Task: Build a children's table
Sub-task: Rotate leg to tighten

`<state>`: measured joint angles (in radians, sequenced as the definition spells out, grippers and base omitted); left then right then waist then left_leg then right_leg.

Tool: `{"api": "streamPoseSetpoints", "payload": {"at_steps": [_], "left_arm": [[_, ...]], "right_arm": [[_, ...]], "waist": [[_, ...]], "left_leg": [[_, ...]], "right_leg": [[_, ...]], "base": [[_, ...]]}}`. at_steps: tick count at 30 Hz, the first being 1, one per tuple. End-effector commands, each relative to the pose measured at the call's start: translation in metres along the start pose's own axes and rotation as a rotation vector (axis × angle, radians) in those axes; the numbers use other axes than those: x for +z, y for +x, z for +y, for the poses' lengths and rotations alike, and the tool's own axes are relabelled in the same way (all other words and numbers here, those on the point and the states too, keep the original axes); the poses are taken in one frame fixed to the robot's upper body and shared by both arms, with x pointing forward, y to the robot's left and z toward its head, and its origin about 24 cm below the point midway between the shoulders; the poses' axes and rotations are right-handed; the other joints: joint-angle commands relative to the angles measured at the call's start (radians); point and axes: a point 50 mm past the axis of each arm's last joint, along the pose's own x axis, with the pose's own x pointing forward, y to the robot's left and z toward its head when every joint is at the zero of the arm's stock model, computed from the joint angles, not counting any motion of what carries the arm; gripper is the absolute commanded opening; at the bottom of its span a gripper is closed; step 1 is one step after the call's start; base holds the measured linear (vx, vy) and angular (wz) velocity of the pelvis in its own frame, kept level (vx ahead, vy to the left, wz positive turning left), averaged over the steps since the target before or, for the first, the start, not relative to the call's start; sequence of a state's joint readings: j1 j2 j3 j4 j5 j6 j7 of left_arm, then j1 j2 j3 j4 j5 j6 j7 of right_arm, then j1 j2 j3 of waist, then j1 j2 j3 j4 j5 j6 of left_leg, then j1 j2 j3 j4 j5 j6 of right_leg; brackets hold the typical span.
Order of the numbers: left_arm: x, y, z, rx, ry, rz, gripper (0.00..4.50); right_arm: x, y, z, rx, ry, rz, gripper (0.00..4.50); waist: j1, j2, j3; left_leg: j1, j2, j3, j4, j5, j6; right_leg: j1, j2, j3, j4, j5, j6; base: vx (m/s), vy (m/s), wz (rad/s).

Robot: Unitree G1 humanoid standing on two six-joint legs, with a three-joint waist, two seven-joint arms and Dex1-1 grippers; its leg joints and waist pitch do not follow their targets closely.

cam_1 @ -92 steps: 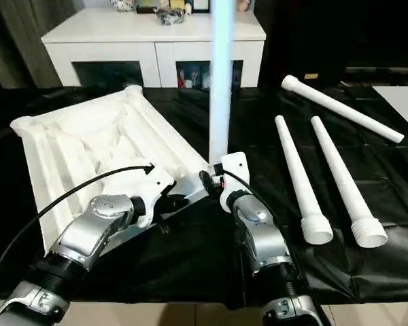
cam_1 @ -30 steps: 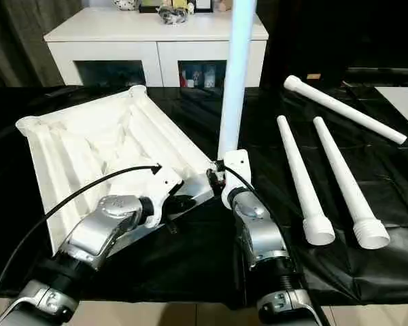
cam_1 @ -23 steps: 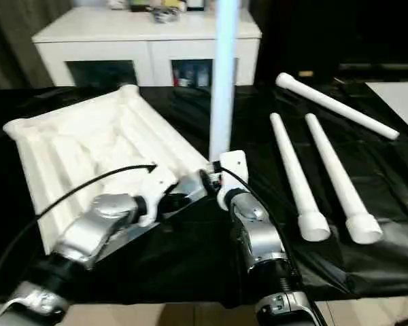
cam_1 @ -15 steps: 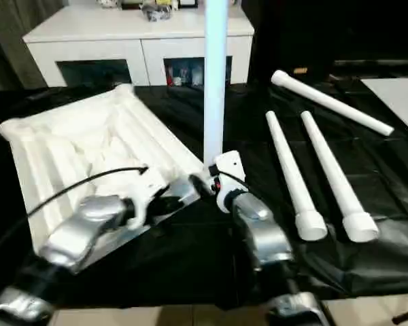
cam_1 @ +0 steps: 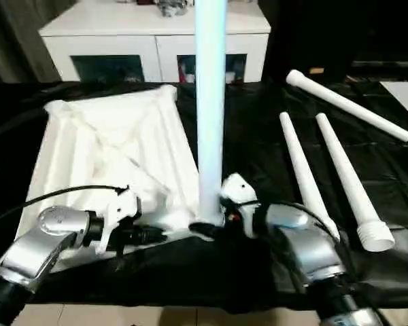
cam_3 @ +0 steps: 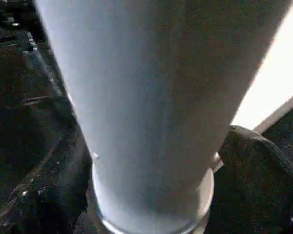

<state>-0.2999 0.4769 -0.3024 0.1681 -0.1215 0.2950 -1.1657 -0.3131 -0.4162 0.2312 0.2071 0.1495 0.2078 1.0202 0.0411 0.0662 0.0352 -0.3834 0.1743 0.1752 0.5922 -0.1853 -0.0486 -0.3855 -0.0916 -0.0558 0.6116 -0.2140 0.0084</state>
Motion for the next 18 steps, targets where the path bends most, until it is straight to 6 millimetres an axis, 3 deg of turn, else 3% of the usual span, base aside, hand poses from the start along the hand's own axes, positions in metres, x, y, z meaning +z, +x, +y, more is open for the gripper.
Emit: {"api": "streamPoseSetpoints", "payload": {"at_steps": [1, 7, 9, 13, 15, 18], "left_arm": [[0.001, 0.003, -0.007, -0.072, 0.012, -0.011, 0.0], [0.002, 0.002, -0.007, -0.078, 0.007, -0.011, 0.0], [0.002, 0.002, -0.007, -0.079, 0.007, -0.011, 0.0], [0.002, 0.004, -0.007, -0.071, 0.009, -0.005, 0.0], [0.001, 0.007, -0.003, -0.027, 0.013, 0.011, 0.0], [0.0, 0.013, 0.006, 0.071, 0.002, 0.024, 0.0]], "right_arm": [[0.007, 0.0, 0.001, 0.036, -0.027, -0.017, 4.12], [0.006, 0.002, 0.003, 0.063, -0.016, -0.016, 3.7], [0.005, 0.003, 0.003, 0.066, -0.016, -0.011, 3.37], [0.0, 0.005, 0.005, 0.058, -0.017, 0.017, 3.24], [-0.005, 0.009, 0.002, -0.012, 0.007, 0.037, 2.88], [-0.009, 0.017, -0.003, -0.123, 0.047, 0.046, 2.79]], "waist": [[0.0, -0.011, -0.049], [0.001, -0.012, -0.054], [0.001, -0.012, -0.054], [0.0, -0.011, -0.053], [-0.001, -0.012, -0.052], [-0.005, -0.013, -0.048]], "left_leg": [[0.018, 0.052, -0.013, -0.076, -0.234, 0.064], [0.015, 0.051, -0.014, -0.07, -0.174, 0.083], [0.015, 0.05, -0.013, -0.069, -0.17, 0.089], [0.016, 0.051, -0.014, -0.07, -0.189, 0.083], [0.016, 0.051, -0.014, -0.071, -0.192, 0.078], [0.017, 0.048, -0.014, -0.075, -0.229, 0.054]], "right_leg": [[0.037, -0.05, 0.041, -0.07, -0.121, -0.26], [0.04, -0.049, 0.039, -0.062, -0.047, -0.27], [0.04, -0.049, 0.038, -0.062, -0.041, -0.273], [0.039, -0.049, 0.038, -0.064, -0.077, -0.269], [0.039, -0.049, 0.038, -0.065, -0.083, -0.268], [0.038, -0.05, 0.039, -0.072, -0.146, -0.255]], "base": [[0.0, 0.0, 0.0], [0.0, 0.0, 0.0], [0.0, 0.0, 0.0], [0.0, 0.0, 0.0], [0.0, 0.0, 0.0], [0.0, 0.0, 0.0]]}}
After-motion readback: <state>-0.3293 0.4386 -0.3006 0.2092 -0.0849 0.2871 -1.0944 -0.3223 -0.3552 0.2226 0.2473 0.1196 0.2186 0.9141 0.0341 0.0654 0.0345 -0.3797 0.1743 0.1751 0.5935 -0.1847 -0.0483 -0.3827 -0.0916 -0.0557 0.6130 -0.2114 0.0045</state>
